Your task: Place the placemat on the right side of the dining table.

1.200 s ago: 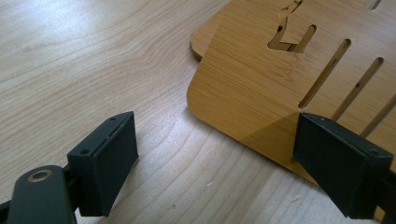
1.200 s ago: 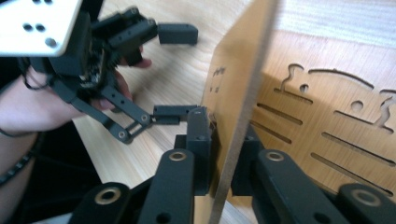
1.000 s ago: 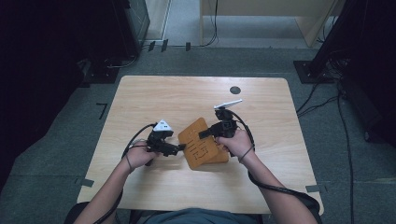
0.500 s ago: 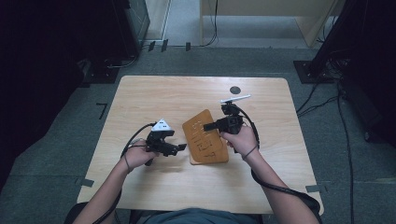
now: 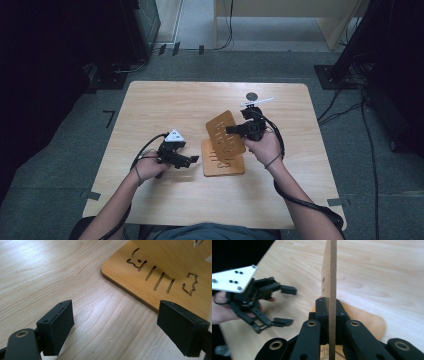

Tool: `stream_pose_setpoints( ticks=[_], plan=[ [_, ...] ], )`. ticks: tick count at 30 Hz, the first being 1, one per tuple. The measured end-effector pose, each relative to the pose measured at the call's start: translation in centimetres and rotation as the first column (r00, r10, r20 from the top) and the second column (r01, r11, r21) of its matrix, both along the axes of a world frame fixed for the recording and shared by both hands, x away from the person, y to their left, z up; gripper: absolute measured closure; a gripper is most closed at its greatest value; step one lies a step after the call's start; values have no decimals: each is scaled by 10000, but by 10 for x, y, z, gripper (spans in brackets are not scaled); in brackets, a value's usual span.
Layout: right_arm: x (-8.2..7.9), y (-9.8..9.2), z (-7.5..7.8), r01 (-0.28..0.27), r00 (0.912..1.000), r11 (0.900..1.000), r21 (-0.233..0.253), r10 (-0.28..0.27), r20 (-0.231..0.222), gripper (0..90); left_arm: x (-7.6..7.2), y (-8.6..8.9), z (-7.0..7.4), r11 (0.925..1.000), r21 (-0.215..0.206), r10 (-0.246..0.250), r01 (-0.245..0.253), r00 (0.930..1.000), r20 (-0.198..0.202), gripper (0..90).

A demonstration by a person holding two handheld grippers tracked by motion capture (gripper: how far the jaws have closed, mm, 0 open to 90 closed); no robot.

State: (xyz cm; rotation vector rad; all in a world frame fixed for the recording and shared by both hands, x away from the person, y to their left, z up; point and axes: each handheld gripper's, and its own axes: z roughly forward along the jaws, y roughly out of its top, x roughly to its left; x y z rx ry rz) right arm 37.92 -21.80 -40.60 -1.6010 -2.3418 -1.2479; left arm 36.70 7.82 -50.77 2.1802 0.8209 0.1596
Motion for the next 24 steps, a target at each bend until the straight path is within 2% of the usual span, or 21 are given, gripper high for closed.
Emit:
stream_pose_setpoints(
  ticks=[1,9,24],
  plan=[
    [-1,0,1,65,9999,9998,-180,-63,155,875,0,0,0,10000,13,23,-23,10000,6,131],
    [-3,-2,6,174,9969,9972,-731,-117,781,875,0,0,-2,9998,202,17,-17,10000,-14,131],
    [-4,-12,11,667,9877,9853,-1571,-428,1507,875,0,0,-4,9991,411,-51,45,9999,125,131]
  ],
)
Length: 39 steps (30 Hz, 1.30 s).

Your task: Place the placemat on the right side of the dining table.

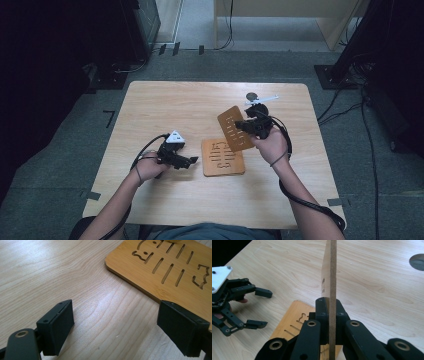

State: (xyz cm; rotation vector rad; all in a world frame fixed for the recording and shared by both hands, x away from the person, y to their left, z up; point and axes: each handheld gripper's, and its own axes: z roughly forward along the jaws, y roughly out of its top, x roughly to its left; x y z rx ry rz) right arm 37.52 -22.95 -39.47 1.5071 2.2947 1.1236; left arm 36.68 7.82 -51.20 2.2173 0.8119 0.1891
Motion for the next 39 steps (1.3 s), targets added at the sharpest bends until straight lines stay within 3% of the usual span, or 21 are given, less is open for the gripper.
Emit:
stream_pose_setpoints(
  ticks=[19,27,39],
  plan=[
    [1,-12,4,428,9987,9982,-418,-415,309,876,-1,0,-2,9997,173,-174,167,9991,378,130],
    [2,-19,5,740,9972,9964,-412,-737,99,876,-1,0,-3,9996,189,-214,206,9989,424,130],
    [5,-31,3,1088,9940,9923,-587,-1080,168,876,-3,0,-5,9986,319,-443,421,9963,735,130]
  ],
)
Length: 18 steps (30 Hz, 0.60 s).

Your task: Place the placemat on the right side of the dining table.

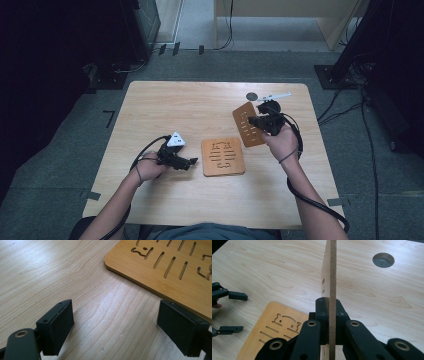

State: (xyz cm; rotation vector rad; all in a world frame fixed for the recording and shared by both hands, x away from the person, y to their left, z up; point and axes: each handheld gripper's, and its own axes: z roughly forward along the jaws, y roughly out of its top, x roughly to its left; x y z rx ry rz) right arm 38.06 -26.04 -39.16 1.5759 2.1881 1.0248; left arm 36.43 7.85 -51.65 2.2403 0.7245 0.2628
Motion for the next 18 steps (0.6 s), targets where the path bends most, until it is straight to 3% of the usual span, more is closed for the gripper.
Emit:
stream_pose_setpoints(
  ticks=[18],
  plan=[
    [3,-19,-1,594,9980,9978,-287,-587,220,875,-1,0,-2,9999,61,-140,139,9997,203,121]
  ],
)
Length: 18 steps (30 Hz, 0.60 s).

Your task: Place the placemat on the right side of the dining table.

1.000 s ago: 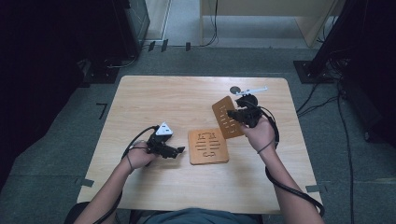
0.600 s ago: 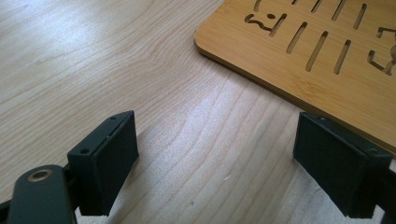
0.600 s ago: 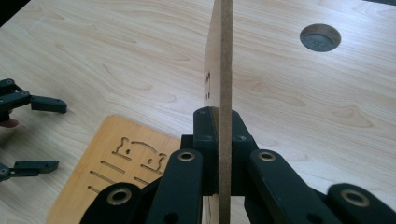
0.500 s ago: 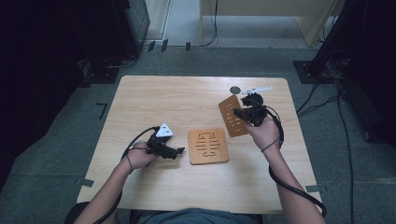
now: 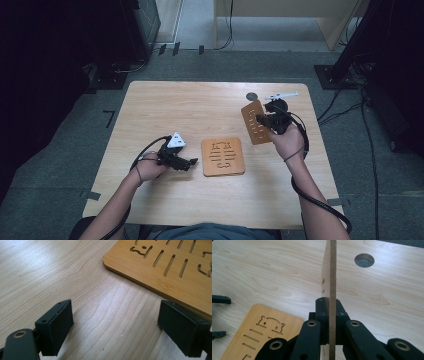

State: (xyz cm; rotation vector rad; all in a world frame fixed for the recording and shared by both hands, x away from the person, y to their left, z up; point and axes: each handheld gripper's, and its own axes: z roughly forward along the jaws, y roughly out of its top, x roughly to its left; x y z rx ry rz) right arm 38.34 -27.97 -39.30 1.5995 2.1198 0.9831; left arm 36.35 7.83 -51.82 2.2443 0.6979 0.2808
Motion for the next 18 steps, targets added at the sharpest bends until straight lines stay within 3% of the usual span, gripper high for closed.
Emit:
stream_pose_setpoints(
  ticks=[18],
  plan=[
    [2,-16,-1,464,9988,9987,-200,-462,132,875,0,0,0,10000,22,-14,14,10000,26,121]
  ],
)
